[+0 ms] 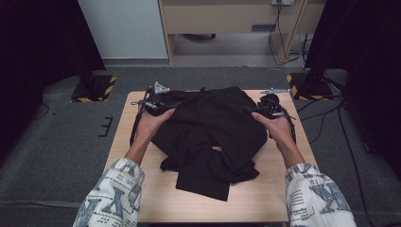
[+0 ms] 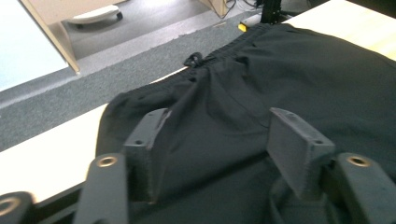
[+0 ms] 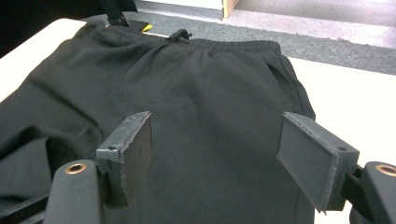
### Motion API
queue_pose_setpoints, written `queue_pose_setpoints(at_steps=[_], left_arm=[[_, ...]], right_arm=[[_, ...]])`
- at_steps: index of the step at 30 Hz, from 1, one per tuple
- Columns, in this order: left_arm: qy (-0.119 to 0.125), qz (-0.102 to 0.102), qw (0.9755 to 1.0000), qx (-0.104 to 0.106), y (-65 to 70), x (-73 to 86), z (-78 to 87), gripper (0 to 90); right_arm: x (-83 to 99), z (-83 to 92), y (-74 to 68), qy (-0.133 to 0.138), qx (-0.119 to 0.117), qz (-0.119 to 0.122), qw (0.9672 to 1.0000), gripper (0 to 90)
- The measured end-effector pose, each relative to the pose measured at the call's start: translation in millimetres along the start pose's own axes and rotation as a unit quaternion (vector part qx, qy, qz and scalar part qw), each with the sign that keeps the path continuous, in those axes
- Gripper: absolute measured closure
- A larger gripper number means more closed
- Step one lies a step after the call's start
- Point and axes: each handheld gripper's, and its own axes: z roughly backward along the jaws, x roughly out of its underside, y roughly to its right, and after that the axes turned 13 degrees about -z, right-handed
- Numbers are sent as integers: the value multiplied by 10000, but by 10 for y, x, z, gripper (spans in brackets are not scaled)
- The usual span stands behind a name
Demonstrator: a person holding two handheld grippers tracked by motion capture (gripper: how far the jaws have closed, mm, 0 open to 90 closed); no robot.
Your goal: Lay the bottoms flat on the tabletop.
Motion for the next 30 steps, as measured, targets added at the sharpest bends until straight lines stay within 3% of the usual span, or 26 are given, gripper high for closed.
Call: queue_pose_setpoints(at_steps=[3, 5, 9, 11, 16, 19, 23, 28, 30], left_arm=[[91, -86, 9999, 65, 194, 64, 67, 341], [93, -130, 9998, 71, 239, 76, 89, 333], [238, -200, 9992, 248, 473, 197, 255, 263], [284, -191, 9990, 296, 515, 237, 293, 253], [511, -87, 9976, 462, 702, 522, 491, 251], [493, -137, 9977, 444, 779, 700, 541, 244], [503, -17, 9981, 360, 882, 1004, 593, 244], [434, 73, 9981, 438, 984, 1256, 606, 247], [350, 57, 9986, 403, 1009, 1312, 596, 248]], right_arm=[[106, 66, -28, 15, 8, 76, 10000, 254], [140, 93, -42, 39, 8, 89, 10000, 250], [305, 222, -169, 41, -234, 148, 9996, 217], [372, 288, -224, 95, -349, 165, 9992, 211], [609, 447, -359, 58, -606, 383, 9974, 183], [741, 490, -392, 88, -697, 397, 9967, 216], [939, 528, -419, 136, -755, 539, 9956, 329], [1226, 597, -501, 23, -693, 1004, 9925, 444], [1314, 634, -541, 52, -759, 1042, 9916, 463]])
